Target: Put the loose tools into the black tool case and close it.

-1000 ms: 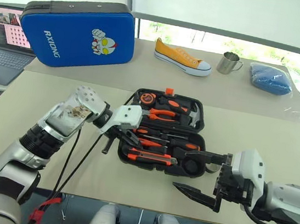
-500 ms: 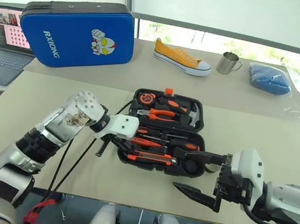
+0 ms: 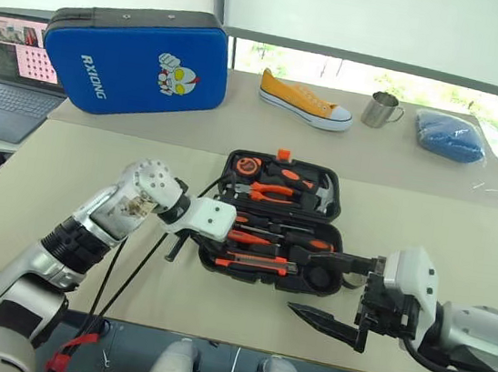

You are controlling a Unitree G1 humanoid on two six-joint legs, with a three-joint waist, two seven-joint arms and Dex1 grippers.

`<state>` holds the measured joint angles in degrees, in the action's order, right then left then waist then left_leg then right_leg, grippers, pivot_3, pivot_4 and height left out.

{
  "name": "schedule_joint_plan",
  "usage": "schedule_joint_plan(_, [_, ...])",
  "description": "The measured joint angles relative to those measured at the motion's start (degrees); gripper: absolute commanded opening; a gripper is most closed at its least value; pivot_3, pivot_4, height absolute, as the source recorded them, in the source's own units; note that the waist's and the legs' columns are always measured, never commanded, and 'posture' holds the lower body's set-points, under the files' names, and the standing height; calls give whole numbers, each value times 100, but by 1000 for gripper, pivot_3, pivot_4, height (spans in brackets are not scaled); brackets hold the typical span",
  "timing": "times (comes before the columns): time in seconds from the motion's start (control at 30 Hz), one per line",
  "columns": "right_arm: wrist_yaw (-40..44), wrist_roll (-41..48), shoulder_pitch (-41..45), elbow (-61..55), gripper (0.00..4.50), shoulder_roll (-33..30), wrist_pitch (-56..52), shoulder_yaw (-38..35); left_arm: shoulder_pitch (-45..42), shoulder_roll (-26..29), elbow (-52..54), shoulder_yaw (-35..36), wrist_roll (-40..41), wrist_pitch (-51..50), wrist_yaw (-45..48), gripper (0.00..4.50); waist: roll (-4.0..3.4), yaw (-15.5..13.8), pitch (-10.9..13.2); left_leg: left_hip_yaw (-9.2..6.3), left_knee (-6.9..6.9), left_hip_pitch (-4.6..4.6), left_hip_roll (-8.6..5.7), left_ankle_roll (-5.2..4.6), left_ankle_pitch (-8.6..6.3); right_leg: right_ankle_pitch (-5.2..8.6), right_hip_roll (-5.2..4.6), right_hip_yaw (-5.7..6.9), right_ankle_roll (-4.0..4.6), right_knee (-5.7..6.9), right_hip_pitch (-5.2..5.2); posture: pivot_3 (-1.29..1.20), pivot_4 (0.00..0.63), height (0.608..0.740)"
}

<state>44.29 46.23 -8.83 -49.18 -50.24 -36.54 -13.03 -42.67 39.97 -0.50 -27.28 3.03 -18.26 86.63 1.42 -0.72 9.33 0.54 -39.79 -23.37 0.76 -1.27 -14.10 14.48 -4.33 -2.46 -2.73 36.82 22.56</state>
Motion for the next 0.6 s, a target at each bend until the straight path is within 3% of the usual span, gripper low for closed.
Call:
schedule_joint_plan(0.17, [68, -62, -93, 2, 4500, 0, 28, -2, -488, -438, -65, 42, 98, -60, -21, 61, 1, 1, 0, -4, -5, -24, -7, 0, 0, -2, -2, 0, -2, 2, 18, 0, 150, 739])
schedule_joint_plan(0.3, [63, -88, -71, 5, 4500, 0, 28, 0, -536, -852, -509, -436, -355, 357, -242, 61, 2, 19, 1, -3, -4, -28, -11, 0, 0, -2, 3, -2, -1, 5, 27, 0, 150, 739])
schedule_joint_plan(0.6, [-18, -92, -250, -49, 4500, 19, 28, -38, -600, -1170, -697, -714, -929, 1015, -570, 61, 3, 1, 1, -2, -7, -38, -14, 0, 0, -3, -1, -7, -1, 13, 39, 0, 150, 739])
